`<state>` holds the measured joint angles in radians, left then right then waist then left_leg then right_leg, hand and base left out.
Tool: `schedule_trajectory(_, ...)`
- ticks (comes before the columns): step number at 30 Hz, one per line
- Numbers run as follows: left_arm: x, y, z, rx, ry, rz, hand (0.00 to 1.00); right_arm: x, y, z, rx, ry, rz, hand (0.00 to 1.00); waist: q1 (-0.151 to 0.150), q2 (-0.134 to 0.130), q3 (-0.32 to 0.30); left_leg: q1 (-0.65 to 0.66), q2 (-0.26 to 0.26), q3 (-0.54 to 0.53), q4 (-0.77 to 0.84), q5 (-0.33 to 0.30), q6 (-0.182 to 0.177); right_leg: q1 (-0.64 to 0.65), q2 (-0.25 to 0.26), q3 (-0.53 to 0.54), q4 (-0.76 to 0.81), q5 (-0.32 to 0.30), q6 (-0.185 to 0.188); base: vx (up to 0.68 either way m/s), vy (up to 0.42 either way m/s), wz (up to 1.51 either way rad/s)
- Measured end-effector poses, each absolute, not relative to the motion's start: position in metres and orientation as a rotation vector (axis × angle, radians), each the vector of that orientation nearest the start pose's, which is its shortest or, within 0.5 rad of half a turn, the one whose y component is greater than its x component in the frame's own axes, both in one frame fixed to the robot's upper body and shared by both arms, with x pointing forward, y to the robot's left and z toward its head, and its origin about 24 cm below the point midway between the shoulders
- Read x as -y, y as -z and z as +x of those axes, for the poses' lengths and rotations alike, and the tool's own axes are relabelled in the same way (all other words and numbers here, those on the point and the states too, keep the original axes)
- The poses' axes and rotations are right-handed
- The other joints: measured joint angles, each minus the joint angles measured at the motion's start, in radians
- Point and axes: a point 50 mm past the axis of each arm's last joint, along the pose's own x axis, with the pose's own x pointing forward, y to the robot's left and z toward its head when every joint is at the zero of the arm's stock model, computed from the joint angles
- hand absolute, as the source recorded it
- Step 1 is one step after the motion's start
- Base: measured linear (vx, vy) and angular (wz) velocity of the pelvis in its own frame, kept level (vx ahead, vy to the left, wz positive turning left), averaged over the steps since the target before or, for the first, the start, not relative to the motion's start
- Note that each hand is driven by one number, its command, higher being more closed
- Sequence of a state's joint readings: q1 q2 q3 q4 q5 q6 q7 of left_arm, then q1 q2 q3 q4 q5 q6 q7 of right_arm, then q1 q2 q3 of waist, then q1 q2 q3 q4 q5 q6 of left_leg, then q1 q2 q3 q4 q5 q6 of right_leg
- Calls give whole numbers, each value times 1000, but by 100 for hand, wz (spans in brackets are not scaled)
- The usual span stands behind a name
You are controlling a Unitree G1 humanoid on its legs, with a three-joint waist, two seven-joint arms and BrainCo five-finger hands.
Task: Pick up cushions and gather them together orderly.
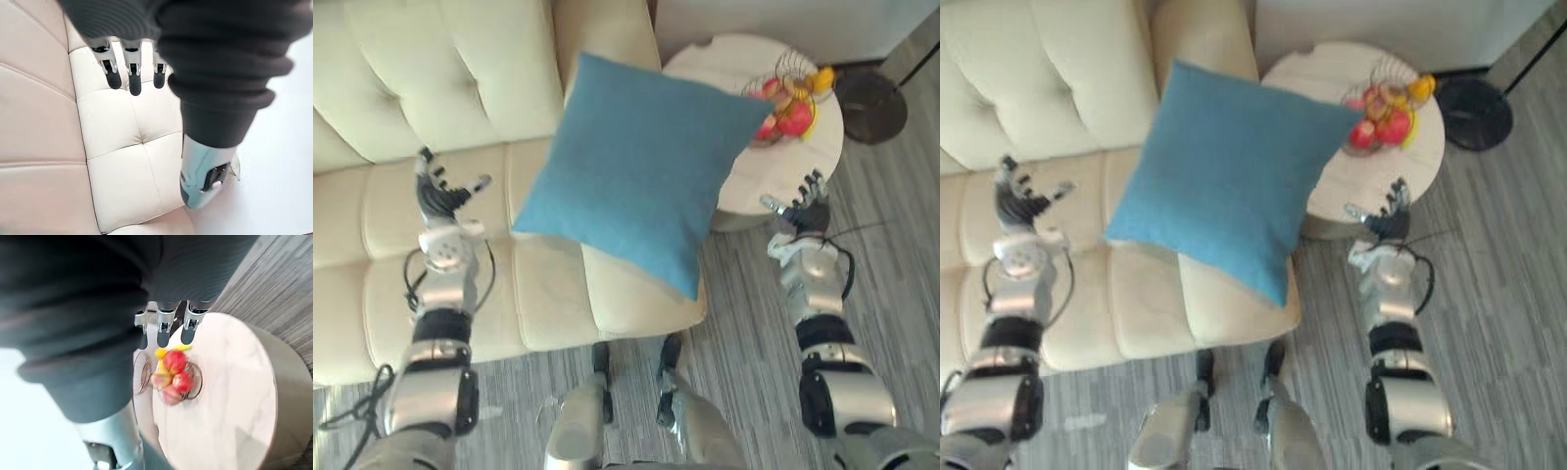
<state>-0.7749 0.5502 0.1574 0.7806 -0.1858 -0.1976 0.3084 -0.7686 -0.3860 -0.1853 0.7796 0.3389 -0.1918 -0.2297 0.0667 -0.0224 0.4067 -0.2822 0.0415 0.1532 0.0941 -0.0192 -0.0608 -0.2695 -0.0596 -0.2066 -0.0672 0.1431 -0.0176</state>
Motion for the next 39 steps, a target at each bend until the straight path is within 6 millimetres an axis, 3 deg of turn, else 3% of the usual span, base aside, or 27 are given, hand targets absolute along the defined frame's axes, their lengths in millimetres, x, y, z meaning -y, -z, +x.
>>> schedule_trajectory(5,-292,-225,378,390,-536,163,0,255,-187,389,311,420,194,0,-5,-1,38,-87,1,-2,31,1,2,-80,-1,15,7,23,3,-73,2,-5)
schedule_trajectory(9,-271,-260,389,471,-477,158,0,227,-231,401,414,320,216,0,-12,-1,41,-183,-6,-2,31,22,17,-170,-3,34,-14,70,12,-61,11,-3)
schedule_trajectory(12,-255,-265,394,487,-436,136,0,206,-242,405,440,258,222,0,-12,-1,42,-207,-9,-3,31,29,19,-190,-5,45,-20,79,16,-10,7,0)
schedule_trajectory(16,-215,-253,405,465,-342,46,0,165,-249,410,447,167,262,0,-13,-1,42,-214,-11,-9,29,32,23,-197,-7,56,-20,90,31,4,7,1)
schedule_trajectory(18,-200,-249,408,455,-322,-7,0,155,-253,410,458,151,280,0,-14,-1,42,-228,-17,-14,28,38,25,-208,-12,58,-21,92,31,16,31,11)
schedule_trajectory(19,-197,-247,409,448,-317,-27,100,154,-253,410,458,152,284,0,-14,-1,42,-233,-19,-15,28,40,26,-212,-14,58,-21,93,33,6,35,8)
schedule_trajectory(20,-192,-244,409,440,-306,-53,100,151,-252,412,444,158,289,100,-14,-1,42,-240,-18,-18,27,44,27,-220,-14,62,-21,106,45,-2,42,5)
schedule_trajectory(28,-184,-245,410,448,-283,-190,100,137,-248,413,427,135,341,100,-18,-1,44,-241,-23,-21,16,58,34,-221,-21,78,-21,121,51,-3,42,3)
schedule_trajectory(39,-165,-280,395,606,-236,-394,100,135,-252,411,452,142,346,100,-21,-5,64,-227,-21,-27,-6,83,27,-215,-18,79,-22,124,47,-1,5,2)
